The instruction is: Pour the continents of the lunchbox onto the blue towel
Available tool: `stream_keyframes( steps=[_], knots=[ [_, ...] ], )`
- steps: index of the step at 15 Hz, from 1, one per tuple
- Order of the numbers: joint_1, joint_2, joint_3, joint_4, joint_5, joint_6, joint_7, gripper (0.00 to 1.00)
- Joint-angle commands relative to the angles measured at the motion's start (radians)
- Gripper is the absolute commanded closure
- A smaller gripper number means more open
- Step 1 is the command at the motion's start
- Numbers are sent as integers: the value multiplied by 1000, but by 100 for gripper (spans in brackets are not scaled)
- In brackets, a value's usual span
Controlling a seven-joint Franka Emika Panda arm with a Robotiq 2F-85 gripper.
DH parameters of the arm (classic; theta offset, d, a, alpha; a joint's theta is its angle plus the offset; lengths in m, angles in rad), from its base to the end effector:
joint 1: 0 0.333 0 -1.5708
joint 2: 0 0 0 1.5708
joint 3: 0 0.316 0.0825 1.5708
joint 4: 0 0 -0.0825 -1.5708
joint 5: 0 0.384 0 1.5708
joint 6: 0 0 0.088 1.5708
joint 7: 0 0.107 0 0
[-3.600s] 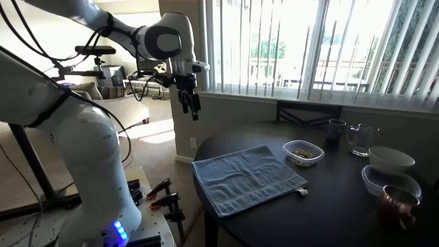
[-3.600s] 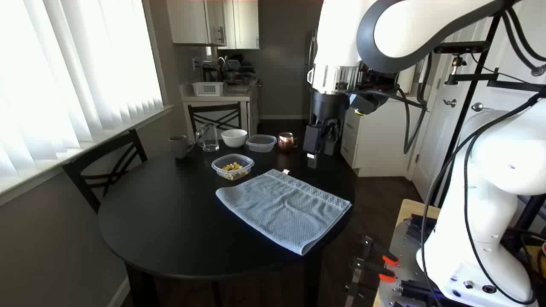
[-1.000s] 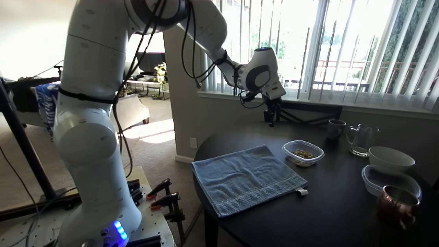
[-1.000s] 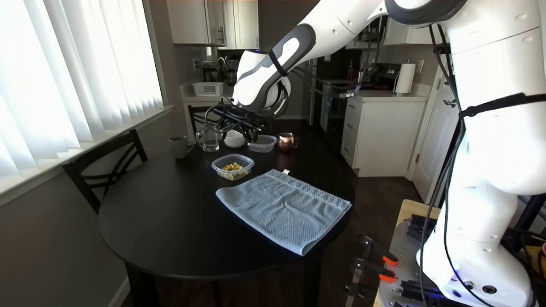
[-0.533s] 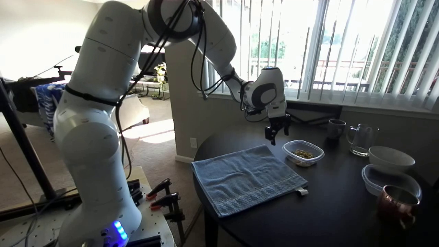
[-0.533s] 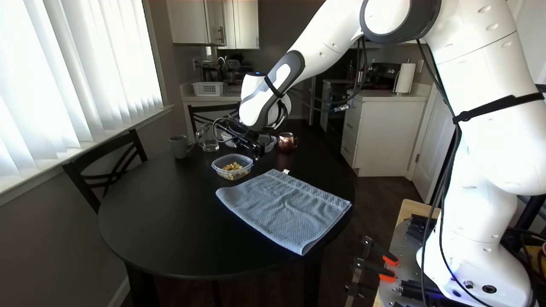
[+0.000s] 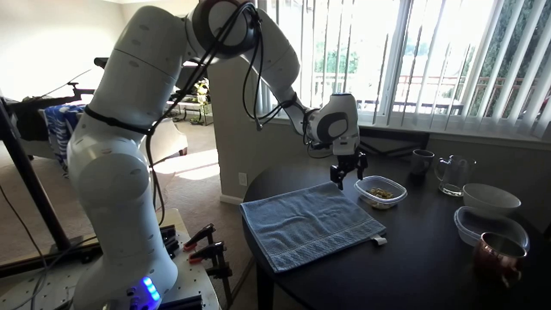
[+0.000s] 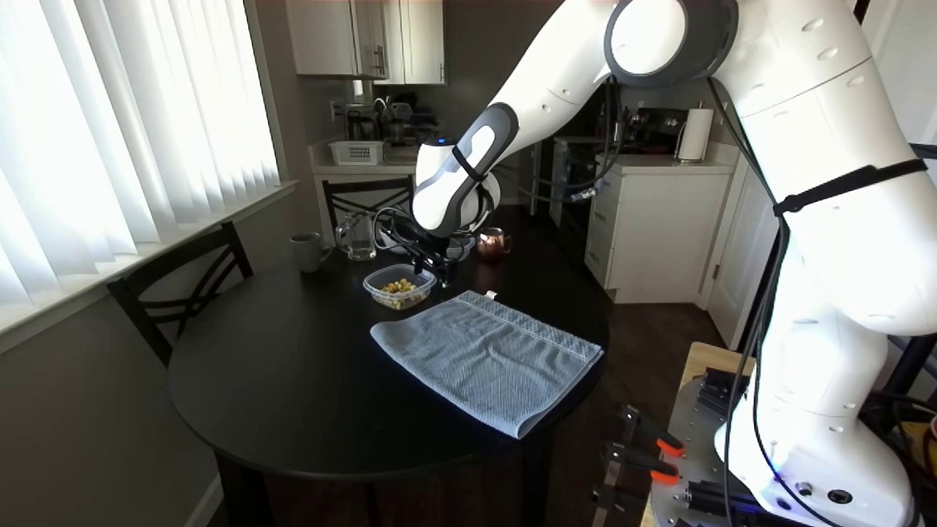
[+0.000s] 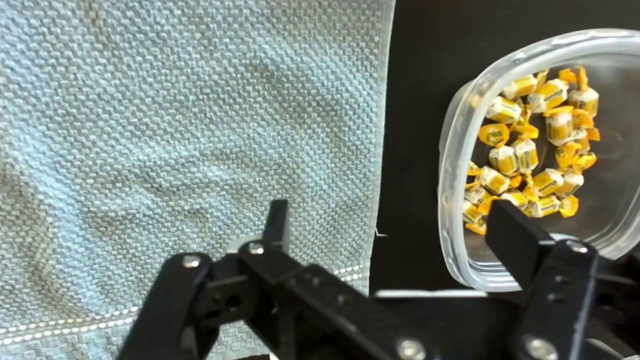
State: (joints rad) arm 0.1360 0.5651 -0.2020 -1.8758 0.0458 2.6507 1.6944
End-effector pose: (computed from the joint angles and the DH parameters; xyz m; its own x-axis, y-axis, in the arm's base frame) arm 0.6580 -0.0350 0.2358 -0.1894 -0.9806 0.0500 -0.9582 0.1735 -0.2277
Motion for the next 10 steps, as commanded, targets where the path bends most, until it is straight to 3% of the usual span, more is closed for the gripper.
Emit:
stream_keyframes(
  steps=[1,2,4,10],
  knots=[
    [-73,5,109,25,78,-71,-108,0],
    [-25,12,43,17,27,-41,-29,0],
    [-42,12,79,21,53,-55,-62,0],
    [-49,13,85,23,55,-57,-66,0]
  ],
)
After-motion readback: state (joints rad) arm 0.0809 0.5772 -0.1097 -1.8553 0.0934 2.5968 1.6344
